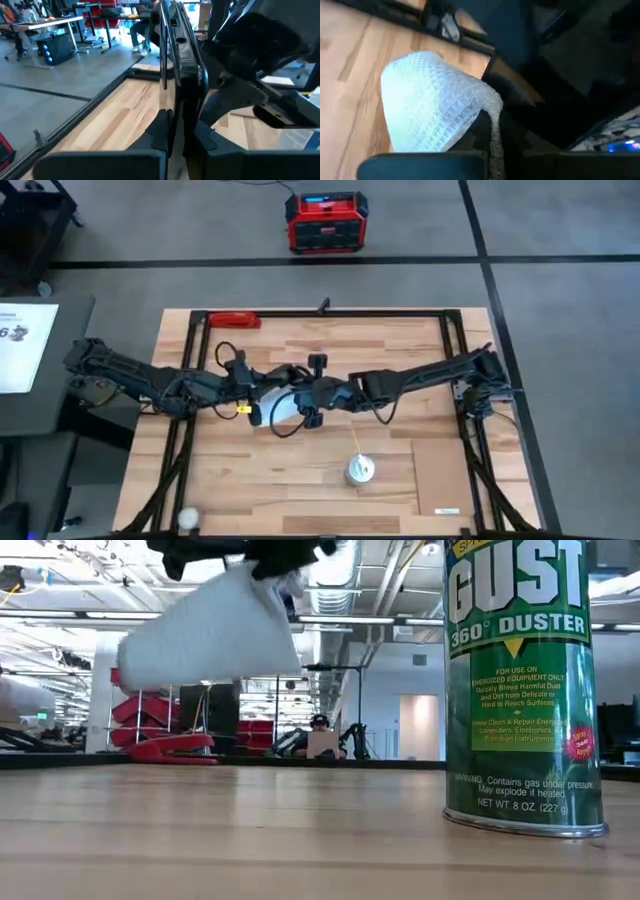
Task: Apply microfiber cloth
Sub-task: Wipe the front of the black phone with the white microfiber cloth
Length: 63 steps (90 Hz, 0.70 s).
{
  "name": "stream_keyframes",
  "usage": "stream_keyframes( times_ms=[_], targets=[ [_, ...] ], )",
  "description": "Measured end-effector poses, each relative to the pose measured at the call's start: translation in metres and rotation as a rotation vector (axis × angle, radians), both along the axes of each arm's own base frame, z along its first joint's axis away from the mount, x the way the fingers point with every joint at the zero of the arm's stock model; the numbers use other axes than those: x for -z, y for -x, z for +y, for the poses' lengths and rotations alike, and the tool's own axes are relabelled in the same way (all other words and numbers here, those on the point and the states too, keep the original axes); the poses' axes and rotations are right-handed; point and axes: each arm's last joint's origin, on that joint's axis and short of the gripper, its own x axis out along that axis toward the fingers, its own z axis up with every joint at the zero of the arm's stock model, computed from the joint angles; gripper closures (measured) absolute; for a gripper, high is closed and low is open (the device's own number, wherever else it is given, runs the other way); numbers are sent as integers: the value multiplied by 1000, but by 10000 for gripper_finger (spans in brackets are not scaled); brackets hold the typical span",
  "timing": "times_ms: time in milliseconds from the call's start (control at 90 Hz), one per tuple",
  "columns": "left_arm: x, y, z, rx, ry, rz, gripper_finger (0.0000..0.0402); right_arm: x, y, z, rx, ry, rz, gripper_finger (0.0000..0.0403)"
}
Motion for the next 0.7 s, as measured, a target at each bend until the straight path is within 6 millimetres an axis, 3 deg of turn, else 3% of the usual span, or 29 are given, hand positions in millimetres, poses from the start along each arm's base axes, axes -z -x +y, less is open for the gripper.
stream_keyframes(
  times_ms=[300, 700],
  targets=[
    [1, -1, 0, -6, 21, 0, 395, -4, 5, -4, 9, 53, 11, 403],
    [2, -1, 0, -17, 53, 3, 395, -58, 32, -15, 22, 114, -122, 403]
  ],
)
